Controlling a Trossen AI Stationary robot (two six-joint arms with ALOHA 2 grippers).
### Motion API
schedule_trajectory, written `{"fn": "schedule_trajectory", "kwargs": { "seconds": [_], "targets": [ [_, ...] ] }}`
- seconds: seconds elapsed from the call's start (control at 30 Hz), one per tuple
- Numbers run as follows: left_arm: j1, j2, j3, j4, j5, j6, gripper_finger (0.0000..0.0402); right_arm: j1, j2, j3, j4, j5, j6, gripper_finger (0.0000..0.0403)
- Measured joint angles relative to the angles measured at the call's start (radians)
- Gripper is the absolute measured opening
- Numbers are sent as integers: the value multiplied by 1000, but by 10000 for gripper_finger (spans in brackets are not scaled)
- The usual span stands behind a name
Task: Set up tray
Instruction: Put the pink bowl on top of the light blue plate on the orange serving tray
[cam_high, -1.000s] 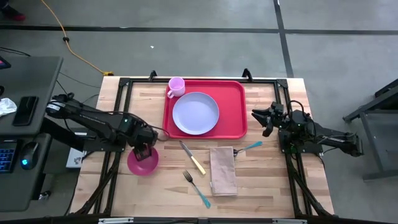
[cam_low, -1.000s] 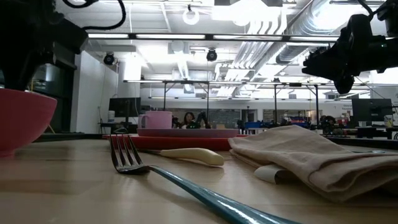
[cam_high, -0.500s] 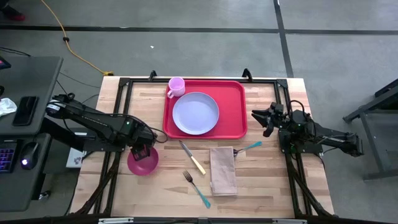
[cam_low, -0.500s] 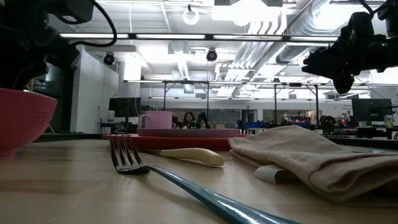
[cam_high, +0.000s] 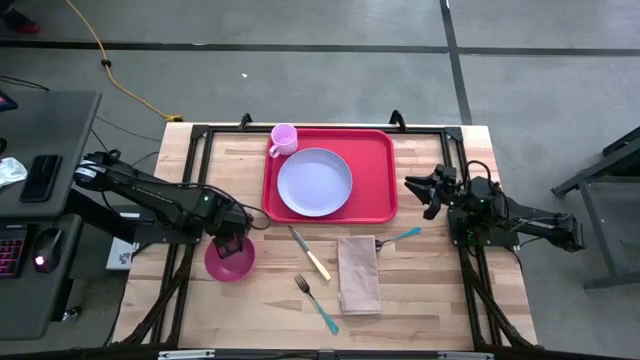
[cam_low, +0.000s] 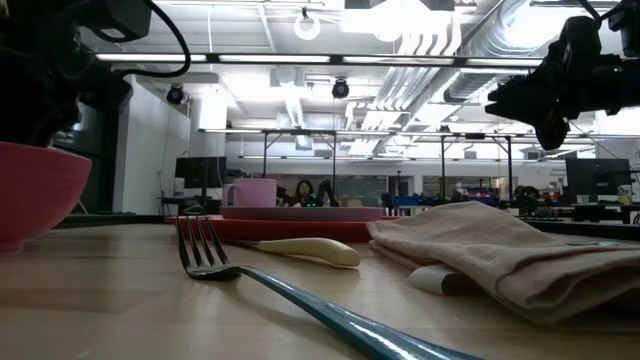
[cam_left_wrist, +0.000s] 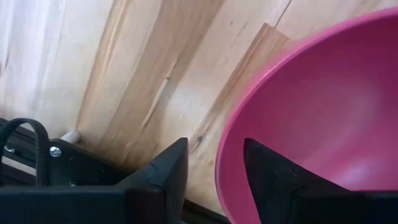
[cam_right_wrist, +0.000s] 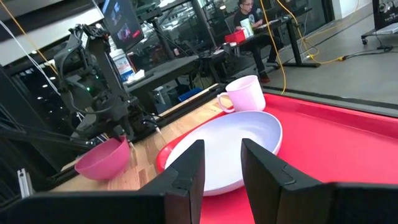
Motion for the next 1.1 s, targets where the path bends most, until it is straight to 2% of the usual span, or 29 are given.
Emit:
{"fn": "schedule_trajectory", "kwargs": {
  "seconds": [0.1, 0.37, 0.53, 0.63, 0.77, 1.1],
  "targets": [
    [0, 0, 0, 0, -9, 0, 145, 0, 0, 0, 5, 0, 0, 83],
    [0, -2, 2, 13, 4, -10, 18, 0, 0, 0, 5, 0, 0, 83],
    [0, -2, 2, 14, 18, -59, 24, 0, 0, 0, 5, 0, 14, 83],
    [0, -1, 2, 16, 41, -82, 11, 0, 0, 0, 5, 0, 16, 83],
    [0, -1, 17, 14, 62, -131, 12, 0, 0, 0, 5, 0, 16, 83],
    [0, -4, 171, -57, 80, -217, 10, 0, 0, 0, 5, -19, 16, 83]
  ]
}}
